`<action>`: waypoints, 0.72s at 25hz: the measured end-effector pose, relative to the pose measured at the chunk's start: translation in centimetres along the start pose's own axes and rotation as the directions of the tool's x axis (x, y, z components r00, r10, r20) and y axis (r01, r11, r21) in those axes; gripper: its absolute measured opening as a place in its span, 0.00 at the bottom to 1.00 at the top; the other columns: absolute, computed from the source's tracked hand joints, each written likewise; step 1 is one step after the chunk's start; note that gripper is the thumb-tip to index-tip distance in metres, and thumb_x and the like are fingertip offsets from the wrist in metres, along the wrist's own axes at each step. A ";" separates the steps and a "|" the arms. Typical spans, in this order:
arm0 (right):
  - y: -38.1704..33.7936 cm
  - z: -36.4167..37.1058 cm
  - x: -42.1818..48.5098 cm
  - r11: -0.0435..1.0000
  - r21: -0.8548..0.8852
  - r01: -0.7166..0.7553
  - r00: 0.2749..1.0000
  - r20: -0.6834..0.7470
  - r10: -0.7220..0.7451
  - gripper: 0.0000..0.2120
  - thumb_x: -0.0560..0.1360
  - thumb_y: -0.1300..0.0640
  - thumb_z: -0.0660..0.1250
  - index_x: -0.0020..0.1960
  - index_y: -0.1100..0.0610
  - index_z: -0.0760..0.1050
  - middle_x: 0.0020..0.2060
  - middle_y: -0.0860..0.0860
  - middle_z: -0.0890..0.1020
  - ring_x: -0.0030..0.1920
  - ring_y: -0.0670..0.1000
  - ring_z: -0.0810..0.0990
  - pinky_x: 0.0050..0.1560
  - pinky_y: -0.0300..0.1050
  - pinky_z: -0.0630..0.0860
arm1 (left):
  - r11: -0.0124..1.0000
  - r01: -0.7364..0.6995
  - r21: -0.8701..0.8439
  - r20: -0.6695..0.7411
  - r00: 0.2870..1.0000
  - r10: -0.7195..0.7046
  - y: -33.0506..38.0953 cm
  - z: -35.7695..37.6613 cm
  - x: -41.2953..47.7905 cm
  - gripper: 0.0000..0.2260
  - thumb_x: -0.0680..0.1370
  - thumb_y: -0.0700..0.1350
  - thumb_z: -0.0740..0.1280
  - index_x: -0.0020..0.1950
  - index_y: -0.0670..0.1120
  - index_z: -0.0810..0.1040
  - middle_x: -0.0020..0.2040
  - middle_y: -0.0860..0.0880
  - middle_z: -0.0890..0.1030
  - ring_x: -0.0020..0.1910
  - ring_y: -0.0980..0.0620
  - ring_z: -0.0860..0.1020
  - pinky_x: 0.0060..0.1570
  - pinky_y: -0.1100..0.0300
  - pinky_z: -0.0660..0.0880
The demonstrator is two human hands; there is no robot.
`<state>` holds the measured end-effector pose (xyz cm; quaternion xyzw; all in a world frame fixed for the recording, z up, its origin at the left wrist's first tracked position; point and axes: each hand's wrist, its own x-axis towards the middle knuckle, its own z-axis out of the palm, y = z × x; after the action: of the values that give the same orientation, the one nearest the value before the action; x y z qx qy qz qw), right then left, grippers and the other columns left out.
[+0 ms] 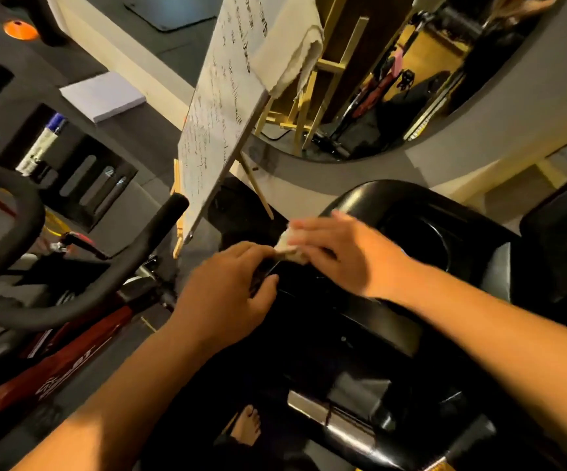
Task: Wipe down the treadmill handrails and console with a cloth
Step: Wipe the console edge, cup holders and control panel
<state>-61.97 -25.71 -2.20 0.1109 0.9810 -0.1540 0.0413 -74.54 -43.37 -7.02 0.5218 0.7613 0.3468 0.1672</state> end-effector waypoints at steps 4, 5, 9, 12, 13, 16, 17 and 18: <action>11.6 -4.2 1.1 0.868 -0.134 -0.478 0.877 -0.128 0.464 0.19 0.80 0.43 0.51 0.68 0.41 0.69 0.70 0.50 0.72 0.73 0.52 0.65 0.70 0.66 0.58 | 0.998 -0.024 -0.066 -0.008 1.000 0.023 -0.7 0.9 0.0 0.17 0.73 0.56 0.65 0.58 0.51 0.81 0.51 0.55 0.84 0.46 0.56 0.82 0.46 0.58 0.79; 11.9 -4.4 1.2 0.845 -0.124 -0.520 0.850 -0.176 0.496 0.18 0.80 0.44 0.52 0.67 0.43 0.70 0.69 0.52 0.73 0.73 0.52 0.66 0.71 0.62 0.60 | 0.995 -0.033 -0.099 -0.001 0.999 0.033 -1.0 0.7 0.0 0.17 0.73 0.57 0.66 0.57 0.51 0.81 0.51 0.56 0.84 0.46 0.57 0.82 0.45 0.60 0.79; 2.7 -0.8 2.9 0.887 0.001 -0.462 0.879 -0.132 0.458 0.16 0.81 0.53 0.56 0.65 0.50 0.76 0.69 0.49 0.73 0.72 0.46 0.65 0.74 0.57 0.57 | 0.912 0.024 -0.409 0.138 0.990 0.035 -4.8 0.2 0.9 0.18 0.71 0.57 0.69 0.59 0.54 0.82 0.55 0.60 0.82 0.53 0.66 0.78 0.51 0.67 0.78; -4.8 1.8 3.4 0.986 -0.064 -0.151 0.947 0.276 0.163 0.19 0.79 0.48 0.52 0.63 0.47 0.77 0.66 0.43 0.75 0.71 0.42 0.67 0.75 0.54 0.53 | 0.841 0.040 -0.539 0.162 0.985 0.056 -6.7 0.7 0.6 0.12 0.72 0.51 0.69 0.52 0.51 0.85 0.51 0.58 0.84 0.52 0.68 0.78 0.53 0.71 0.75; -5.1 1.2 4.4 0.989 -0.107 -0.101 0.927 0.352 0.133 0.20 0.79 0.46 0.50 0.62 0.46 0.77 0.65 0.42 0.76 0.69 0.41 0.68 0.75 0.54 0.51 | 0.833 0.037 -0.552 0.150 0.987 0.055 -6.9 0.7 0.4 0.11 0.72 0.50 0.69 0.51 0.51 0.86 0.49 0.58 0.85 0.52 0.67 0.79 0.53 0.71 0.74; 0.8 -0.8 8.6 0.929 -0.322 -0.183 0.868 0.390 0.307 0.21 0.78 0.43 0.49 0.60 0.45 0.77 0.62 0.46 0.79 0.66 0.50 0.73 0.72 0.58 0.55 | 0.786 0.050 -0.616 0.150 0.987 0.055 -8.1 0.8 -0.2 0.09 0.73 0.48 0.68 0.48 0.50 0.86 0.47 0.59 0.84 0.49 0.65 0.80 0.48 0.65 0.77; 3.4 -1.8 10.0 0.861 -0.410 -0.301 0.818 0.353 0.454 0.19 0.79 0.44 0.52 0.59 0.46 0.77 0.60 0.51 0.80 0.63 0.55 0.75 0.69 0.57 0.60 | 0.775 0.052 -0.630 0.158 0.985 0.063 -8.5 0.9 -0.4 0.08 0.74 0.48 0.68 0.48 0.50 0.86 0.47 0.59 0.84 0.49 0.66 0.80 0.46 0.63 0.77; 5.8 -2.4 11.1 0.762 -0.494 -0.419 0.746 0.291 0.599 0.17 0.79 0.46 0.54 0.58 0.48 0.78 0.60 0.54 0.80 0.61 0.58 0.75 0.64 0.55 0.66 | 0.764 0.053 -0.643 0.166 0.984 0.072 -8.8 1.0 -0.4 0.08 0.74 0.48 0.68 0.49 0.51 0.86 0.48 0.60 0.84 0.49 0.66 0.80 0.45 0.63 0.77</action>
<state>-71.57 -17.32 -2.85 0.3326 0.8857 0.0455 0.3207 -79.71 -45.30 -13.96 0.4655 0.5746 0.5393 0.4028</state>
